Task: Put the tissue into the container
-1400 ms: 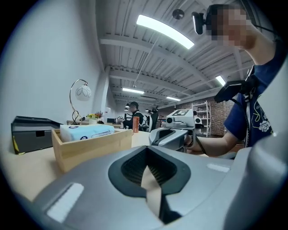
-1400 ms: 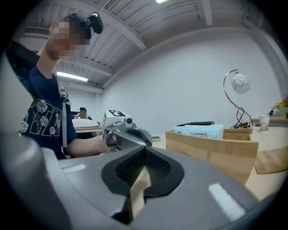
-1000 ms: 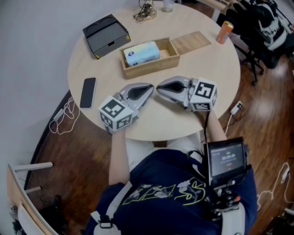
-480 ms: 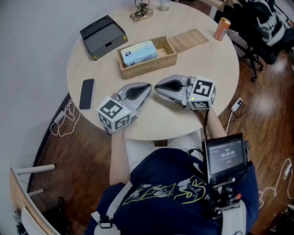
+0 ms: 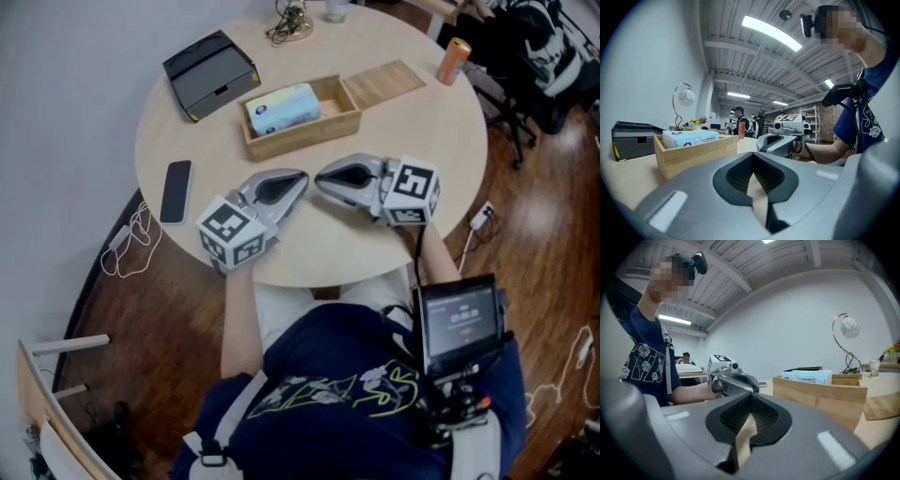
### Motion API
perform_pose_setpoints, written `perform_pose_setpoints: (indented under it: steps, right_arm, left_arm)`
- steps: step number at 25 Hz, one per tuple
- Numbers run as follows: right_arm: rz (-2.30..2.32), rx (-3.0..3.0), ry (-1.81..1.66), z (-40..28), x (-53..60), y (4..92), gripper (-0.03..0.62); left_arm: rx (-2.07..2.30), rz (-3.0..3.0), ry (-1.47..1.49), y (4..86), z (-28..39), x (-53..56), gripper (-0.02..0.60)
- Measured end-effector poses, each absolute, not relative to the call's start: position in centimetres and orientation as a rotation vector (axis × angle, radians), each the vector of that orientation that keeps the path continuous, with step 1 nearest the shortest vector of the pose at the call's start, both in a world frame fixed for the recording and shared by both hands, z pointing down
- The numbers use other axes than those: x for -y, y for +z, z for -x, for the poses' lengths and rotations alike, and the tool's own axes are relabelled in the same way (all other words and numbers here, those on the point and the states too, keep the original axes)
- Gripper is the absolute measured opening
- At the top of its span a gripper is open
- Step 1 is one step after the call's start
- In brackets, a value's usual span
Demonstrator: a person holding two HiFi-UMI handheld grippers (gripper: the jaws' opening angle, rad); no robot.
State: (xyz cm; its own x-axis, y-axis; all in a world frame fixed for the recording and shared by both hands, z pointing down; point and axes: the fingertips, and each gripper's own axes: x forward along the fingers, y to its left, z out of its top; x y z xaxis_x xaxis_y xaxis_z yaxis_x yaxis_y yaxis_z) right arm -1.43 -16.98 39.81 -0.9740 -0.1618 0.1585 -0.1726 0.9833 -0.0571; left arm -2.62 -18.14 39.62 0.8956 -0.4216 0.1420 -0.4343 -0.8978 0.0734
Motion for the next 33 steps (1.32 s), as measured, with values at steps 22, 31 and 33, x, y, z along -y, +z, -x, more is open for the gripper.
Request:
perform_pose_setpoints:
  steps: [22,31,33]
  right_arm:
    - [-0.267,2.973,0.103,1.14,17.01,39.76,0.003]
    - [-0.265,2.970,0.107,1.12,16.89,39.70,0.003]
    - [-0.265,2.970,0.106,1.08,16.86,39.69,0.003]
  left_arm:
    - [0.663,-2.967,0.196,39.47,2.42,18.03,0.003]
    - [0.675,-2.957,0.191,39.40,2.44,17.97,0.003]
    - [0.677,-2.956,0.191,39.38,2.42,17.90,0.003]
